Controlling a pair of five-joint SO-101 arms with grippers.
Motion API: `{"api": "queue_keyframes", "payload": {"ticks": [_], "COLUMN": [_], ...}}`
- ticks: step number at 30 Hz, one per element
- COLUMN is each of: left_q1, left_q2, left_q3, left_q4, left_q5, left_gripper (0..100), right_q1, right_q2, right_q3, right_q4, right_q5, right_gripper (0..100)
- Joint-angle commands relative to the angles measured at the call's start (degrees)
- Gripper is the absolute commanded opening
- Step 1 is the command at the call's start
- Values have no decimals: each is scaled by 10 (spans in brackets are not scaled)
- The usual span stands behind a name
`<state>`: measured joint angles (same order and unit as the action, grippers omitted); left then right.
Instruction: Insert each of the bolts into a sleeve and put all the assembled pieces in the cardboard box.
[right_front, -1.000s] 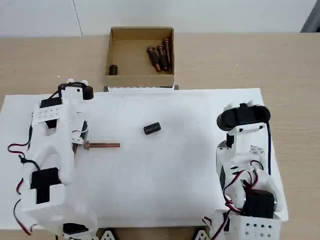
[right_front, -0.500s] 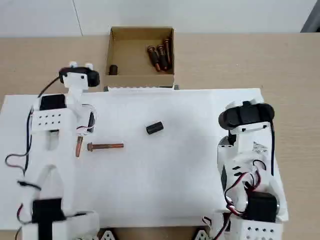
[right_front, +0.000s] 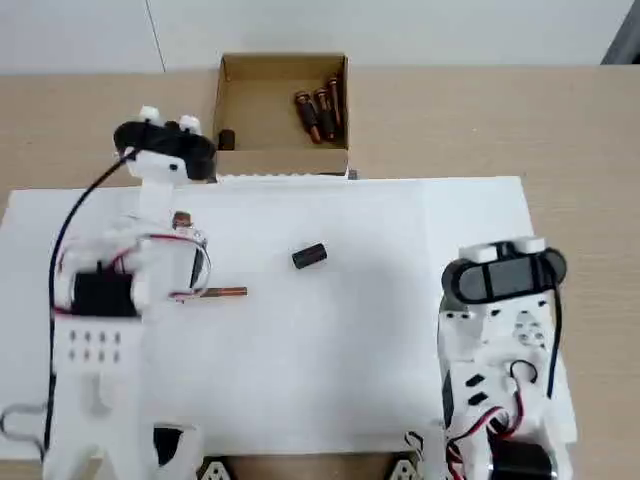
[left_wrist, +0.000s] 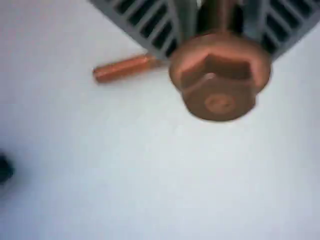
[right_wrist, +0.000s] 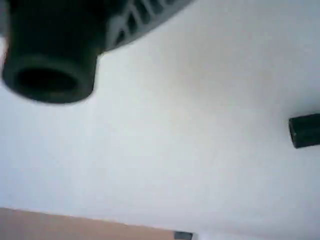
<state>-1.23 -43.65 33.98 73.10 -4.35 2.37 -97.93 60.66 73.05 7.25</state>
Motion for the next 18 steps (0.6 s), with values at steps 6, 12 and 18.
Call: {"api": "queue_keyframes", "payload": {"ticks": [6, 12, 18], "left_q1": [7, 8, 55], "left_q2": [-203, -276, -343], "left_q3": [211, 284, 297], "left_q4": [-229, -295, -304], "left_q5": [73, 156, 282], "left_gripper": [6, 6, 6], "right_q1": [-73, -163, -273], "right_q2": [-55, -59, -59], "right_q3": [87, 174, 260], "right_q4": [-61, -193, -323], "right_q5": [-1, -1, -1], "right_gripper": [3, 3, 3]}}
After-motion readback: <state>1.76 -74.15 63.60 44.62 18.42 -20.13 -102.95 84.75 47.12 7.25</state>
